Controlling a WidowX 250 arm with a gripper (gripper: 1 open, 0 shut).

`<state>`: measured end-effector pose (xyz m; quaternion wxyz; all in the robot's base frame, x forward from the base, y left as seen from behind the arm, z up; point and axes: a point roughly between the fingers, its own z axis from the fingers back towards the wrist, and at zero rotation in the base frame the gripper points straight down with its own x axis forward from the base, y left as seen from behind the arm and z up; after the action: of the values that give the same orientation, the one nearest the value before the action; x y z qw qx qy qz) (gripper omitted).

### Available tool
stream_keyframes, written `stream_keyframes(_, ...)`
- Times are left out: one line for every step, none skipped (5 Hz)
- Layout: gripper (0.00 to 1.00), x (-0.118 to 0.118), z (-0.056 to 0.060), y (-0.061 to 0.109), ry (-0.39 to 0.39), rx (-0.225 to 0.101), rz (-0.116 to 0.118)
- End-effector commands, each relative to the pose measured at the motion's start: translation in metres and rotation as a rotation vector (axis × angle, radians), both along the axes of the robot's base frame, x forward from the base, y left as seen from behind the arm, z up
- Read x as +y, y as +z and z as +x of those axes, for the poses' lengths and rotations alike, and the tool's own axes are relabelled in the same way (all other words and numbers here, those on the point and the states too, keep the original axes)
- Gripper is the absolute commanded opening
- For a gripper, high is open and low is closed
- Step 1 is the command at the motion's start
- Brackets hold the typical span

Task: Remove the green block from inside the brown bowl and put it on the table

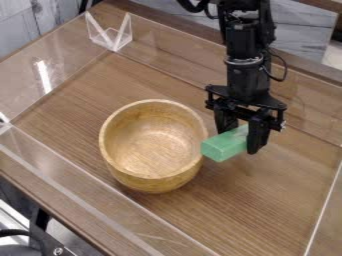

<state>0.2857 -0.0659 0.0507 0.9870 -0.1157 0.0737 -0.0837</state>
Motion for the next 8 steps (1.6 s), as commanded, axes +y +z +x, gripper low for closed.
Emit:
stream_keyframes(0.0,0.0012,0.0067,0.017,-0.005,-0.06,-0.016)
stream_keyframes(0.0,0.0007,0.006,0.0164,-0.009,-0.058,-0.021)
stream_keyframes(0.0,0.0002,0.0052,0.0159,-0.012,-0.055,-0.026)
stream_keyframes(0.0,-0.0003,0.0044,0.0156,-0.015,-0.051,-0.031)
stream_keyframes(0.0,-0.0007,0.0037,0.0147,-0.017,-0.049,-0.036)
stream_keyframes(0.0,-0.0012,0.0031,0.0135,-0.02,-0.046,-0.041)
stream_keyframes(0.0,-0.0017,0.0026,0.0122,-0.023,-0.043,-0.045)
stream_keyframes(0.0,-0.0024,0.0022,0.0104,-0.025,-0.041,-0.05)
